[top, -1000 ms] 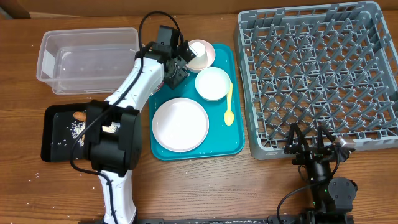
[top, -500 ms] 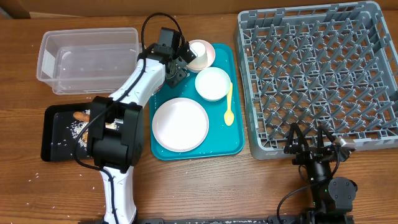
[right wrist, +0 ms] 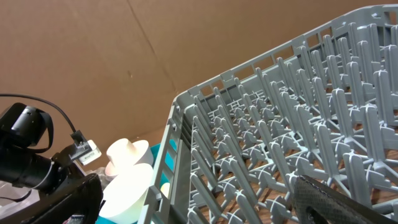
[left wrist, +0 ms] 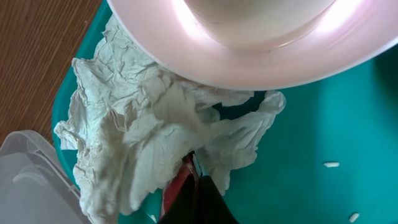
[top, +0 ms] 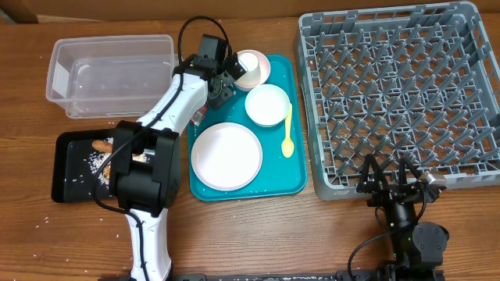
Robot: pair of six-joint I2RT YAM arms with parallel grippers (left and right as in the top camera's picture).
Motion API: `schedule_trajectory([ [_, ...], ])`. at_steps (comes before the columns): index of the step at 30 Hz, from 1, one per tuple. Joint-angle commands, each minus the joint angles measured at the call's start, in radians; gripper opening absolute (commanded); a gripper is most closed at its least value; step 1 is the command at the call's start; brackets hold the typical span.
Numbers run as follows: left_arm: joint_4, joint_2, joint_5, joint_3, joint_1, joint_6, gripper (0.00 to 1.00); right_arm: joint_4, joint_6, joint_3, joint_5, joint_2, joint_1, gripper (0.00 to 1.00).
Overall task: Sort waste into correct bins and load items into the dishwasher
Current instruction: 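Move the left gripper to the red wrapper and grasp it, then carry the red wrapper left and release it into the clear bin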
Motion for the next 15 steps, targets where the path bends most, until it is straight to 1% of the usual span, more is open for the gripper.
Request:
schedule_trajectory([
  [1,-0.003,-0.003,-0.013,0.017,-0.021,-0.008,0.04,0.004,0.002,-0.010,0.006,-0.007,0.001,1.00],
  [3,-0.024,-0.016,-0.014,0.032,-0.035,-0.013,0.04,0.005,0.002,-0.010,0.006,-0.007,0.001,1.00],
  [8,-0.068,-0.063,-0.021,0.061,-0.057,-0.081,0.04,0.005,0.002,-0.010,0.006,-0.007,0.001,1.00],
  [13,-0.110,-0.125,-0.021,0.064,-0.066,-0.093,0.04,0.005,0.002,-0.010,0.006,-0.007,0.001,1.00],
  [15,-0.111,-0.152,-0.027,0.064,-0.066,-0.135,0.04,0.004,0.002,-0.010,0.006,-0.007,0.001,1.00],
])
